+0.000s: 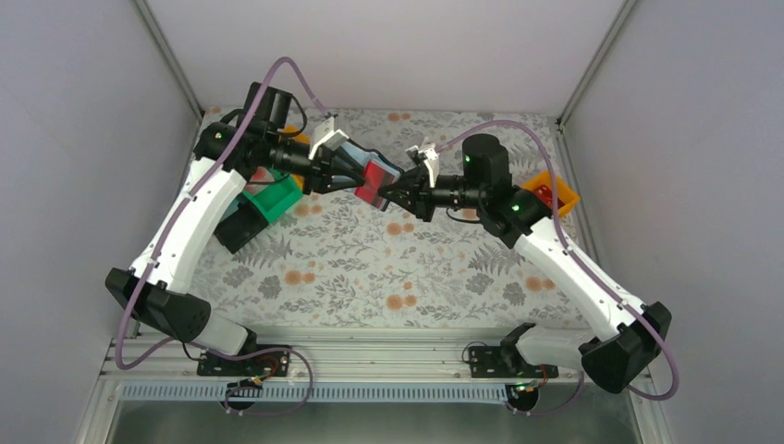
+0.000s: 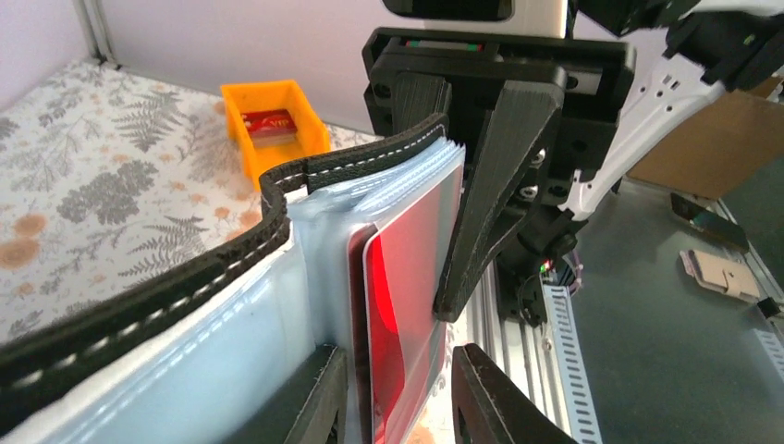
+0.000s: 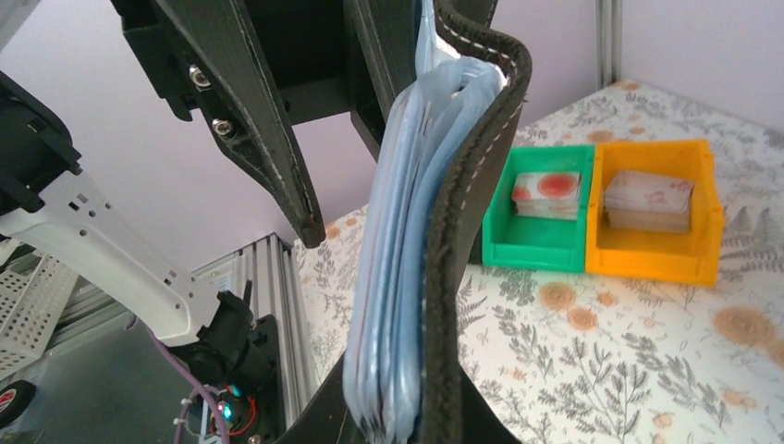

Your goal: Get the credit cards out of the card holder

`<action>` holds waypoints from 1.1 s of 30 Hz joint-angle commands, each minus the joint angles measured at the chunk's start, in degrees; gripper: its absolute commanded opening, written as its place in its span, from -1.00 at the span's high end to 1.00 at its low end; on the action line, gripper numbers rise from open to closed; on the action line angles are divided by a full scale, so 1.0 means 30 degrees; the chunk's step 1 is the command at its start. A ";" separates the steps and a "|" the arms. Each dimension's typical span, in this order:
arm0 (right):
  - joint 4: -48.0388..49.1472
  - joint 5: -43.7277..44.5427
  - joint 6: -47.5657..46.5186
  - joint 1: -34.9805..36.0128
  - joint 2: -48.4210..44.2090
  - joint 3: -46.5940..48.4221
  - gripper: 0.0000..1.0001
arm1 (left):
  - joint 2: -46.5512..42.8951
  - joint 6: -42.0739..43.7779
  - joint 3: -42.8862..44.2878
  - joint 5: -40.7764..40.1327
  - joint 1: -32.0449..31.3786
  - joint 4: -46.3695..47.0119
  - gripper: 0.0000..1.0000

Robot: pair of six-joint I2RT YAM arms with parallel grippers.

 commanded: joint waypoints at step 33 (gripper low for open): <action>0.4051 -0.1496 0.0093 -0.0884 -0.0745 -0.2414 0.80 | -0.1113 -0.1239 -0.3049 0.1372 0.0600 0.3171 0.95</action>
